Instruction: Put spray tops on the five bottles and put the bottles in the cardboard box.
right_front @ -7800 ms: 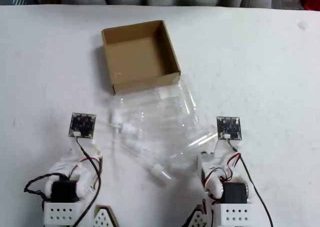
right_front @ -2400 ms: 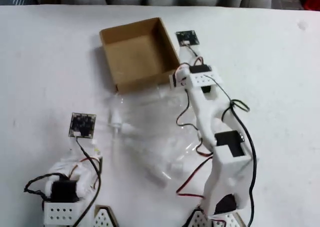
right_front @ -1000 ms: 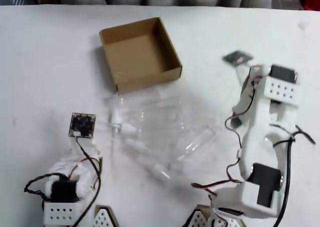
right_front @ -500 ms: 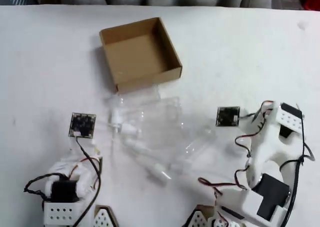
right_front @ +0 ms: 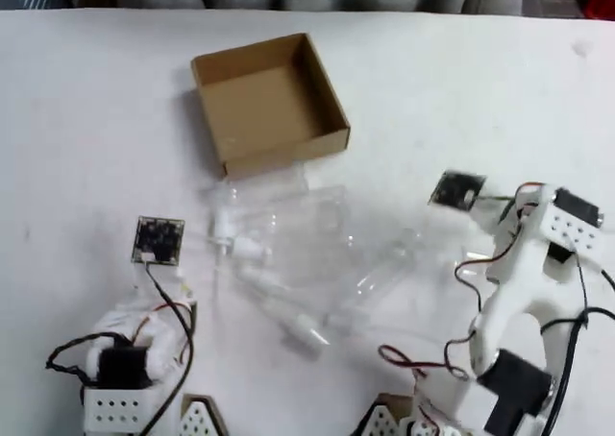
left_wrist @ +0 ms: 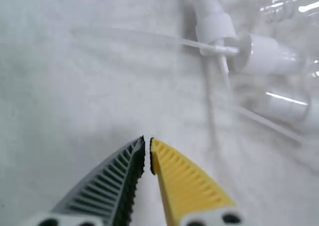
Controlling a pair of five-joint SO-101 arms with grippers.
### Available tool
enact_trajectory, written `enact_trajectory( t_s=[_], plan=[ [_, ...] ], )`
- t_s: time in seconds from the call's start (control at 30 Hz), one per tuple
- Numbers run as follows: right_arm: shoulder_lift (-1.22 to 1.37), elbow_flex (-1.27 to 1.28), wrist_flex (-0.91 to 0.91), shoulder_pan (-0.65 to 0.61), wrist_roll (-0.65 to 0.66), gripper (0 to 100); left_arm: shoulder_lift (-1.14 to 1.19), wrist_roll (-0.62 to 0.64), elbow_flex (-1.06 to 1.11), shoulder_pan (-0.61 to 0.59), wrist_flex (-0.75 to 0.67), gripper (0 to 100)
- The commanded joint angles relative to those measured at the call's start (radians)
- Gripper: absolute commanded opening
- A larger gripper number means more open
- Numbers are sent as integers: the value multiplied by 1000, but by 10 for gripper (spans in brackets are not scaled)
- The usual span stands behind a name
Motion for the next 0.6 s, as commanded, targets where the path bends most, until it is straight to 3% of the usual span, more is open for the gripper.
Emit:
enact_trajectory(
  t_s=[0.0, 0.13, 0.3, 0.57],
  plan=[
    [-133, -75, 101, 12, -247, 258, -12, -6, -3, -8, 5, 20],
    [-228, -74, 206, 12, -427, 214, -12, -5, -3, -8, 5, 20],
    [-321, -72, 317, 87, -664, 5, -12, -5, -3, -8, 5, 20],
    [-415, -21, 351, 343, -1255, 25, -12, -5, -3, -8, 5, 20]
  ],
)
